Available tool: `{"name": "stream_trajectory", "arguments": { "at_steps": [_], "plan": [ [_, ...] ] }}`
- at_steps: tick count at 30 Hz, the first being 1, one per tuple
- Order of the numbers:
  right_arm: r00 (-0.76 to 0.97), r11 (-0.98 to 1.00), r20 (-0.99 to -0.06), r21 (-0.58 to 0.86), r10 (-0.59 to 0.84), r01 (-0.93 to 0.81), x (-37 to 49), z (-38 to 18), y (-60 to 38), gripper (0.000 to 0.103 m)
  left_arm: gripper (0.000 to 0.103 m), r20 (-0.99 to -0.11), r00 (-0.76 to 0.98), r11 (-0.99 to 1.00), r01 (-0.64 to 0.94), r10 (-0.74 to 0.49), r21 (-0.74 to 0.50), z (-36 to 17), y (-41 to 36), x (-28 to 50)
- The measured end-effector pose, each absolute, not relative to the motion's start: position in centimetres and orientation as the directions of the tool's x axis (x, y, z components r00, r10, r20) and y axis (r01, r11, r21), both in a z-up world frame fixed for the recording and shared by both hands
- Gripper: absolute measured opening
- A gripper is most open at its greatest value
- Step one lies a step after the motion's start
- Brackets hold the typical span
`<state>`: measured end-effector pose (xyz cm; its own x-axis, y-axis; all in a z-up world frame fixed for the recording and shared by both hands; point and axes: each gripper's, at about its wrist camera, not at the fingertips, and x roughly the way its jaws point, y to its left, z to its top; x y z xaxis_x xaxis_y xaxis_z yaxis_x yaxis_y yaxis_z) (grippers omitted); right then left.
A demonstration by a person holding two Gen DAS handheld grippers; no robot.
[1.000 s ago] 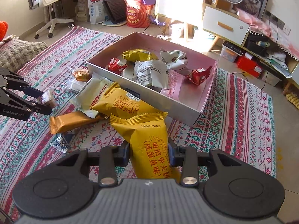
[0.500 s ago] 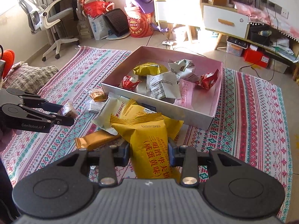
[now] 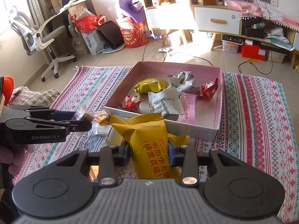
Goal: Organize snacks
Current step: 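Lift and carry both held packets over the pink box with both tools, then open the left tool to drop the beef packet while the right tool releases the yellow packet into the box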
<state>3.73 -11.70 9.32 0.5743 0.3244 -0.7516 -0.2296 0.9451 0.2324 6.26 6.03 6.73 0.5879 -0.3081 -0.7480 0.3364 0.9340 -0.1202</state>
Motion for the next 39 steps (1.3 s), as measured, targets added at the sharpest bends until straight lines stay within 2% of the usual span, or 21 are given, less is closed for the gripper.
{"name": "stream_trajectory", "arguments": {
  "at_steps": [13,19,39],
  "plan": [
    [0.608,0.944,-0.732,0.318,0.307,-0.093,6.4,9.1,-13.5,0.035,0.049,-0.687,0.648,0.938,0.311,-0.328,-0.154,6.7,4.1,9.4],
    [0.671,0.945,-0.685,0.319,0.283,-0.072,8.1,9.4,-14.3,0.035,0.049,-0.692,0.656,0.941,0.323,-0.3,-0.102,5.3,2.6,11.4],
    [0.675,0.961,-0.713,0.274,0.19,0.02,13.6,6.0,-15.2,0.036,0.049,-0.71,0.654,0.949,0.309,-0.26,-0.063,2.6,-0.7,15.6]
  ]
}}
